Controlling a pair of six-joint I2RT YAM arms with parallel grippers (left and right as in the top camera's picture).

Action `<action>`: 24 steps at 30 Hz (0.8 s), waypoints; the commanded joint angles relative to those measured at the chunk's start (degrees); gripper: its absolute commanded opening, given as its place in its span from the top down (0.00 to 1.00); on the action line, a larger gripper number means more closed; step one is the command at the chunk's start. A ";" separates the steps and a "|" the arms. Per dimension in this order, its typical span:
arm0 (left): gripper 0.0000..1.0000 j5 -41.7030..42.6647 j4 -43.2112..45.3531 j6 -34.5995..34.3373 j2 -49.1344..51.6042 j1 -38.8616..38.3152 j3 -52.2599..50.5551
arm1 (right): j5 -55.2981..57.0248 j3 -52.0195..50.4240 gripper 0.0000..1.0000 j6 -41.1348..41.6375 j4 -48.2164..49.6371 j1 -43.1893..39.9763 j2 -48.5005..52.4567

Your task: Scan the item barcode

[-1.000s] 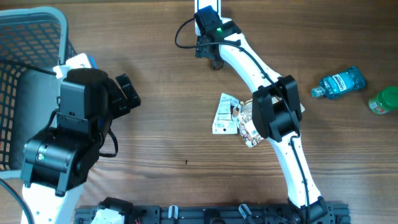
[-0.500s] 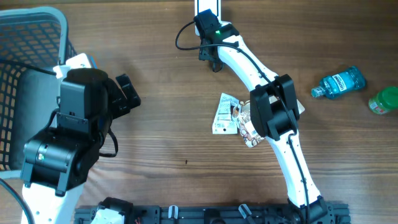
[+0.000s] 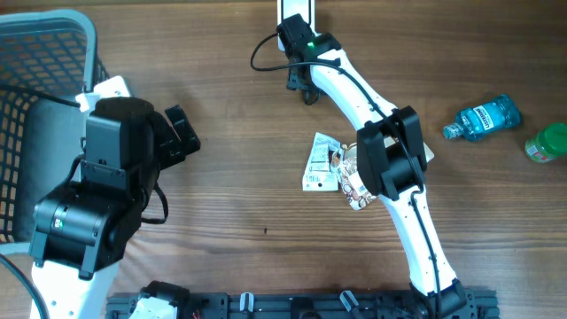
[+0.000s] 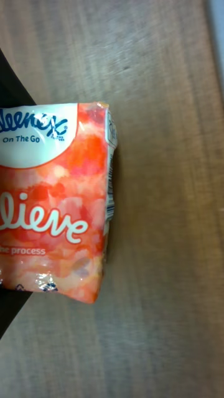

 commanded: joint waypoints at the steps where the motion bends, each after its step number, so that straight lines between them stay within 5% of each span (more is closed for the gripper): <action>1: 0.00 -0.94 0.15 1.09 0.02 0.37 0.48 | -8.79 0.35 0.33 0.42 -2.69 0.20 -3.78; 10: 0.00 -0.94 0.15 1.09 0.02 0.37 0.48 | -26.51 1.44 0.33 9.27 -1.73 -0.90 -7.34; 24: 0.00 -0.94 0.13 1.09 0.02 0.37 0.48 | -37.40 1.46 0.33 36.52 21.16 -5.95 -7.30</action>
